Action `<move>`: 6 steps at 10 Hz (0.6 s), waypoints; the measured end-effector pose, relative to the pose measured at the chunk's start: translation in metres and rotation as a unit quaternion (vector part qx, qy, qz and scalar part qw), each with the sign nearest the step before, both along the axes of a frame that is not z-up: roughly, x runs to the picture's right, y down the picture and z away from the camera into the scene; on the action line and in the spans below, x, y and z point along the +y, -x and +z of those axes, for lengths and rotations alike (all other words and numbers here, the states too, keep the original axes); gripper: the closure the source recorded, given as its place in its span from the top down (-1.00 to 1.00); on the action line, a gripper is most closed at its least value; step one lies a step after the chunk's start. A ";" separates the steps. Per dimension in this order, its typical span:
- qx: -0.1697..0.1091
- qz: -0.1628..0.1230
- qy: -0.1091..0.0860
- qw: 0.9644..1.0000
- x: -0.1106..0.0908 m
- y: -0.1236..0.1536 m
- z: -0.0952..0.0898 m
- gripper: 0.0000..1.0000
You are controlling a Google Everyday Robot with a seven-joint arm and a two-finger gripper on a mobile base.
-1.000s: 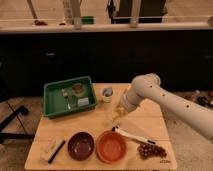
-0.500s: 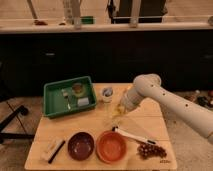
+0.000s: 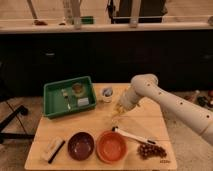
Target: Place banana in table surface
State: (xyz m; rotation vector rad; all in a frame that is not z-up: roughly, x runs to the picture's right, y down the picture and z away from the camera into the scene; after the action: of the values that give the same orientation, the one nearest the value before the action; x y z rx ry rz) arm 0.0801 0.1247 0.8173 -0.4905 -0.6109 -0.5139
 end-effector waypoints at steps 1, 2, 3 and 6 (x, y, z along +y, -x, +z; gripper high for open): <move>0.002 0.005 0.004 1.000 0.000 -0.001 0.003 -1.00; 0.001 0.011 0.010 1.000 0.000 -0.001 0.006 -1.00; -0.006 0.026 0.021 0.999 0.001 -0.002 0.011 -1.00; -0.025 0.049 0.039 0.998 0.002 -0.005 0.016 -1.00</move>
State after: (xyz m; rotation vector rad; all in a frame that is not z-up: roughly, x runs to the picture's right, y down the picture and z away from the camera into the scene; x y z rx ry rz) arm 0.0851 0.1270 0.8334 -0.5198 -0.7025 -0.4107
